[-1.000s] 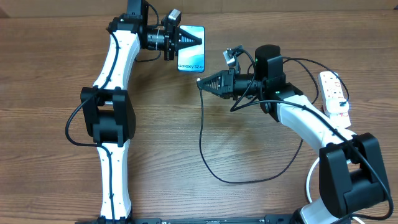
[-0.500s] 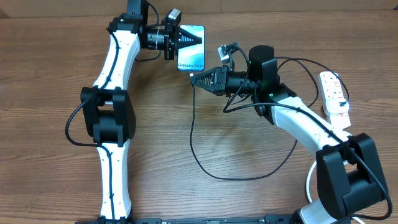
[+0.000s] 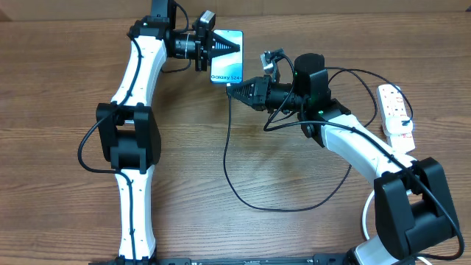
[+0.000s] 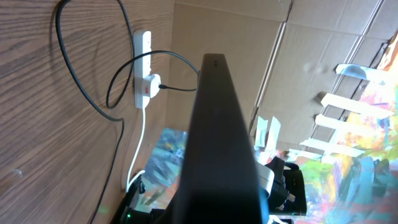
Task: Plug charger to phone and switch on socket
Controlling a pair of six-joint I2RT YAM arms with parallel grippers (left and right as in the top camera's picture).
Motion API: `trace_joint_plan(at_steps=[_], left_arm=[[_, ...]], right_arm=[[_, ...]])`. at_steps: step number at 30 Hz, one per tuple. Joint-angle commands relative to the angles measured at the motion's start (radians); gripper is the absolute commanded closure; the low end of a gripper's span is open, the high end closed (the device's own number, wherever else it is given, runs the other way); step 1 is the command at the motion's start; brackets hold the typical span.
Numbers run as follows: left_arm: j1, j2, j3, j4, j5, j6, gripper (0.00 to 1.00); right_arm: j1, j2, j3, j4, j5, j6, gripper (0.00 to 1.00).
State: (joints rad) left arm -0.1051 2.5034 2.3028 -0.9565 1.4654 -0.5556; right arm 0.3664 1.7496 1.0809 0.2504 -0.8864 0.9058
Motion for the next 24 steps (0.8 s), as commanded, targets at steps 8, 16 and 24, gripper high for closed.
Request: trace_joint_plan(at_steps=[8, 16, 24], left_arm=[[-0.018, -0.024, 0.016, 0.0, 0.054, -0.021, 0.96], [-0.026, -0.024, 0.016, 0.002, 0.053, -0.021, 0.96], [-0.027, -0.024, 0.016, 0.014, 0.051, -0.015, 0.96]], right_arm=[[0.001, -0.014, 0.018, 0.006, 0.037, 0.003, 0.96], [0.001, -0.014, 0.018, 0.007, 0.05, 0.007, 0.96], [0.001, -0.014, 0.018, 0.006, 0.072, 0.019, 0.96]])
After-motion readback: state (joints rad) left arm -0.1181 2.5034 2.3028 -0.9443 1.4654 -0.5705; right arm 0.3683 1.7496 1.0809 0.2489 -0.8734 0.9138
